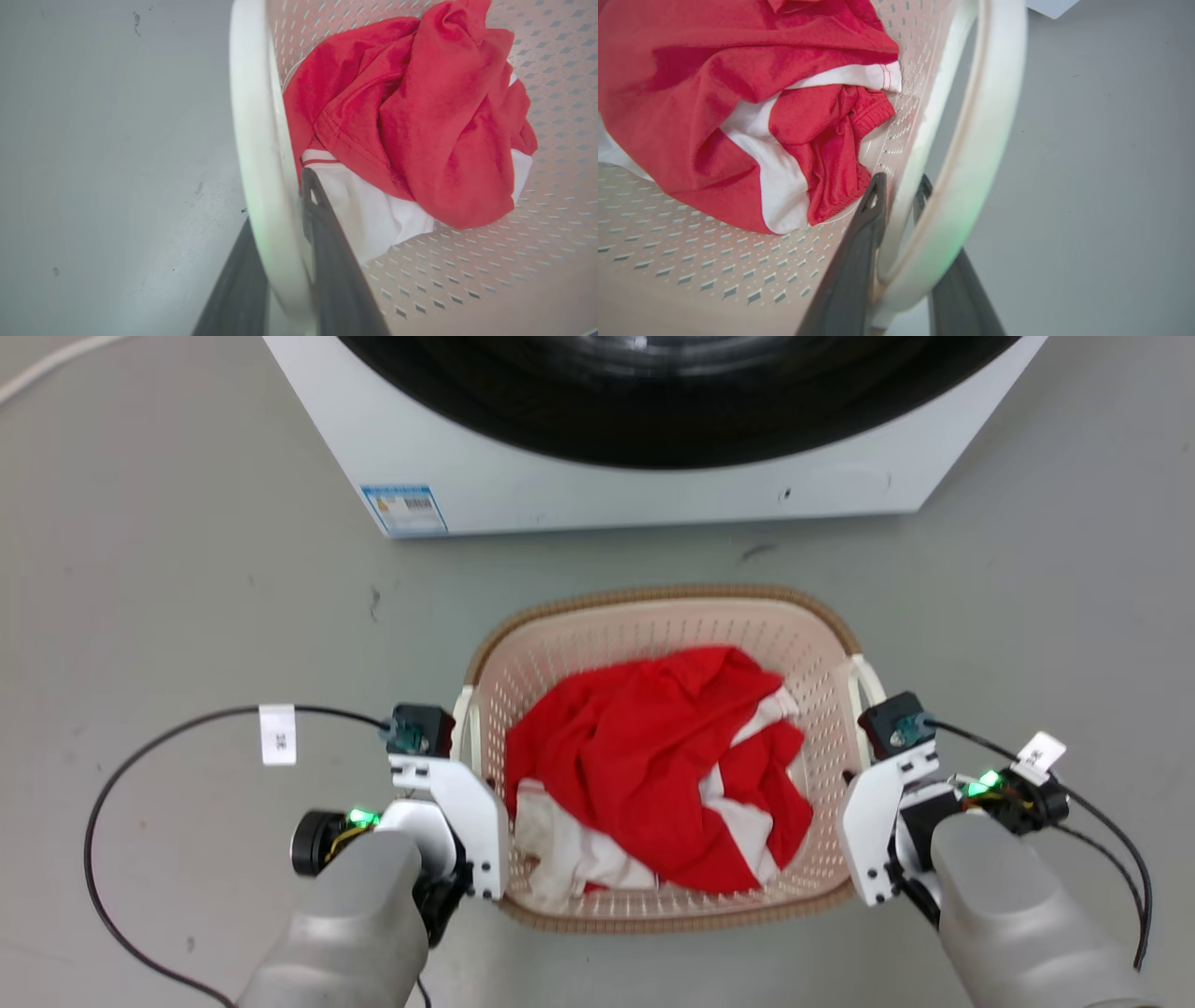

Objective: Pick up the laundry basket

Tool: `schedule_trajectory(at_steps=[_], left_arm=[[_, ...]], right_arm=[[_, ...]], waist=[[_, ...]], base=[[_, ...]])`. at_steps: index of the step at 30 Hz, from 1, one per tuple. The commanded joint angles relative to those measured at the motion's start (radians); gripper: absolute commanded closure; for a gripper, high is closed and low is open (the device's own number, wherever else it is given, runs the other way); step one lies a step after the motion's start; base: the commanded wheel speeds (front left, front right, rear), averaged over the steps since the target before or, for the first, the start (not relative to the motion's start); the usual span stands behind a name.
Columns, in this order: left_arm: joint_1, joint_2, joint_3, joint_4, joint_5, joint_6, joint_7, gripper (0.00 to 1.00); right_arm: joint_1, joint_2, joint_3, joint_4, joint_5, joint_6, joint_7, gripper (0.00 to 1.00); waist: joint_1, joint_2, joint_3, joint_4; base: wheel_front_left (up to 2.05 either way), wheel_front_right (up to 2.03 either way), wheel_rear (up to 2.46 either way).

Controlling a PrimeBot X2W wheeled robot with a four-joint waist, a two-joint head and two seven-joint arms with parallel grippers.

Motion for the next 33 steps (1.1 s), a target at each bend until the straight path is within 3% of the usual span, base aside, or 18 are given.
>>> schedule_trajectory(at_steps=[1, 14, 33], left_arm=[[0.033, 0.006, -0.017, -0.005, -0.009, -0.009, 0.019, 1.00], [0.197, 0.018, -0.071, -0.001, -0.096, -0.009, 0.096, 1.00], [0.256, 0.023, -0.128, 0.011, -0.149, -0.009, 0.133, 1.00]], right_arm=[[0.029, 0.003, 0.032, -0.003, 0.026, -0.001, 0.011, 1.00], [0.176, 0.005, 0.253, -0.003, 0.255, -0.001, 0.117, 1.00], [0.249, -0.025, 0.485, -0.037, 0.530, 0.000, 0.178, 1.00]], waist=[[0.0002, -0.0001, -0.089, 0.002], [0.0002, -0.0001, -0.340, -0.026], [0.0002, -0.0001, -0.459, -0.053]], base=[[0.00, 0.00, 0.00], [0.00, 0.00, 0.00], [0.00, 0.00, 0.00]])
